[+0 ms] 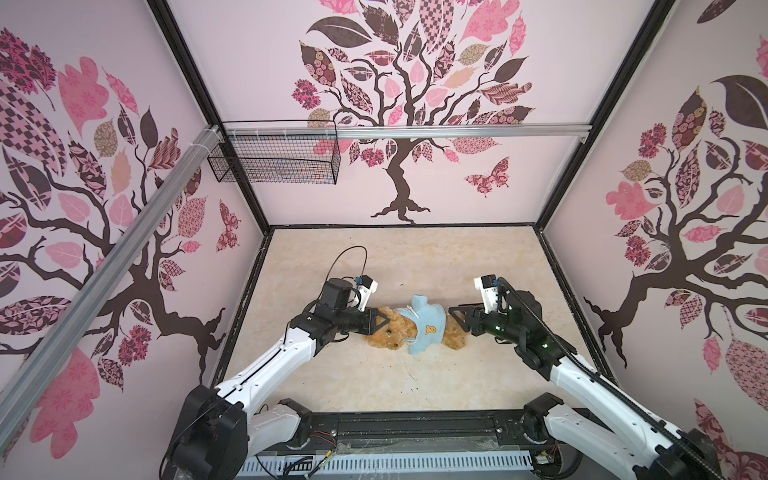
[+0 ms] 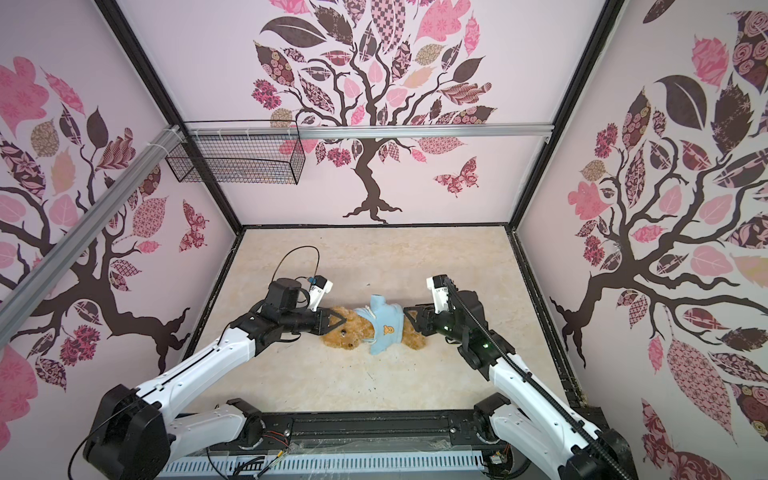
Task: Dress the teddy bear
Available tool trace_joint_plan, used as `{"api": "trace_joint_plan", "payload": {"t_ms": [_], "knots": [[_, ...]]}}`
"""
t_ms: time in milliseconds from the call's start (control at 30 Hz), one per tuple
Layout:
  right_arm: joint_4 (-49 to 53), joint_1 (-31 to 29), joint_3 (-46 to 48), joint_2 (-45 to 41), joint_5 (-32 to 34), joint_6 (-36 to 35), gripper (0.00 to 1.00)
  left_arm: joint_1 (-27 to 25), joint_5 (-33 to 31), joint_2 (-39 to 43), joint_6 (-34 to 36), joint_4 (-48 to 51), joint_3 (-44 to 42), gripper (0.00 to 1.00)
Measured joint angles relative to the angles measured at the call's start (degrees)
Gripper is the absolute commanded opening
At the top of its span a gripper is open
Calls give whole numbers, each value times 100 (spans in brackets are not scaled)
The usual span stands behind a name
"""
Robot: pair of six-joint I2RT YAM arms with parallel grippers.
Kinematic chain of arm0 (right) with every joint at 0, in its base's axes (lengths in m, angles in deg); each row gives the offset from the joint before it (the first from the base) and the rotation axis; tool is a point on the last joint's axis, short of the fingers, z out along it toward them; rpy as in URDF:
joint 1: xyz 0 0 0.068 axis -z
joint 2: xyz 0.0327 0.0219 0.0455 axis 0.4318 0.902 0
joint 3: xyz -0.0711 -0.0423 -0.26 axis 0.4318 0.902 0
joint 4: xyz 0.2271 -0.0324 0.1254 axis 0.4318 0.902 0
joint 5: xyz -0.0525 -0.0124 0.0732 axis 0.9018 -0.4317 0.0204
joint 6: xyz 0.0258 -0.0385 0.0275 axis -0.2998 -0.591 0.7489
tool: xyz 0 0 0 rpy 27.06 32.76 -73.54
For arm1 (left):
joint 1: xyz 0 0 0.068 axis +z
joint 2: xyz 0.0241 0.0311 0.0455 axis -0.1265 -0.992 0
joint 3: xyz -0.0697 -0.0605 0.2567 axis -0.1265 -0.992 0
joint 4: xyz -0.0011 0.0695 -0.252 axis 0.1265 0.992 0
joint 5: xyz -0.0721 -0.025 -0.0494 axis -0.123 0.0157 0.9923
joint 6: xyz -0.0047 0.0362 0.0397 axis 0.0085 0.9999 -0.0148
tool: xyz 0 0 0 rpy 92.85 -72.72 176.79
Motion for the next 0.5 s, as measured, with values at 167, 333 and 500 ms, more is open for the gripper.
{"api": "trace_joint_plan", "payload": {"t_ms": [167,333,500], "knots": [[92,0,-367,809,-398,55,41,-4,-245,378,511,-164,-229,0],[-52,0,-369,1222,-654,221,33,-4,-306,407,743,-212,-293,0],[-385,0,-367,1381,-833,374,28,-4,-306,404,872,-267,-293,0]]}}
